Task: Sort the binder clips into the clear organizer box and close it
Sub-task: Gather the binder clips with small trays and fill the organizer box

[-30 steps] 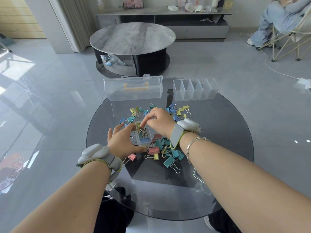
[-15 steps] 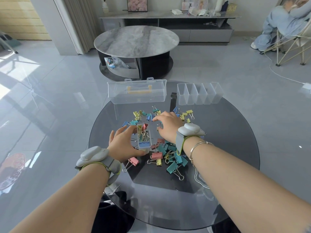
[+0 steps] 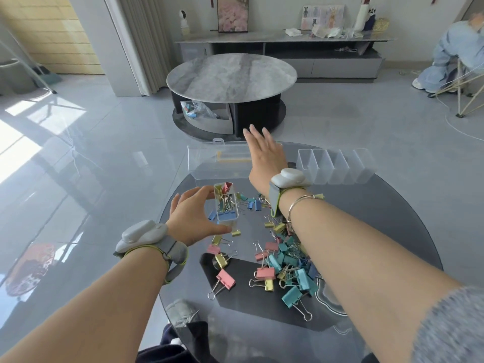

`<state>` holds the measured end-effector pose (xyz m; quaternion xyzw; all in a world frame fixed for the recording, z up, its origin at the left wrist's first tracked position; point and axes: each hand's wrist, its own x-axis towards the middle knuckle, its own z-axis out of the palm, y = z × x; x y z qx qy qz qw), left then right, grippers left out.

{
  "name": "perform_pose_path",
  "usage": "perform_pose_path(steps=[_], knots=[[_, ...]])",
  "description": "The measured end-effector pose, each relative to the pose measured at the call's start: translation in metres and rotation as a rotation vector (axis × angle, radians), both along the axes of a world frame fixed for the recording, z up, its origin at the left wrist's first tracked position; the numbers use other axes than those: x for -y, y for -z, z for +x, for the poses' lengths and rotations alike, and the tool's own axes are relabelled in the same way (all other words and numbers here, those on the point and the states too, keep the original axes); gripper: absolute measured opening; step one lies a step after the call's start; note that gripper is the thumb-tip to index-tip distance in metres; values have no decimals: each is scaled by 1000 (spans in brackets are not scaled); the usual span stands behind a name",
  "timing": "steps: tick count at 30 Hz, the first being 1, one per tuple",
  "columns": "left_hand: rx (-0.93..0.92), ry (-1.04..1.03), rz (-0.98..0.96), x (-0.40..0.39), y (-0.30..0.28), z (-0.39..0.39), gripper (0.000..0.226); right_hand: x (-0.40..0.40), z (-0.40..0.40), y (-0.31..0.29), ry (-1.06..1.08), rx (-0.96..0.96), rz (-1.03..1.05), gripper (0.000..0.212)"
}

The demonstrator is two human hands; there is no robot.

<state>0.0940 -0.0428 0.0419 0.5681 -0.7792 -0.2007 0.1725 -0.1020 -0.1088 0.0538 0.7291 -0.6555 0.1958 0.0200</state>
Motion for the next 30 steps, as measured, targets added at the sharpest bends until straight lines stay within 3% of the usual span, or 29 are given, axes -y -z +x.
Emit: perform_pose_path(steps=[4, 8, 19, 30], knots=[[16, -4, -16, 10, 2, 2, 85, 18, -6, 6, 18, -49, 119, 70], [24, 4, -24, 10, 3, -2, 84, 13, -18, 13, -17, -97, 31, 48], [-18, -32, -116, 36, -20, -13, 85, 15, -31, 5, -109, -47, 143, 36], [-10, -61, -115, 63, 2, -18, 83, 38, -36, 17, -96, -169, 289, 36]])
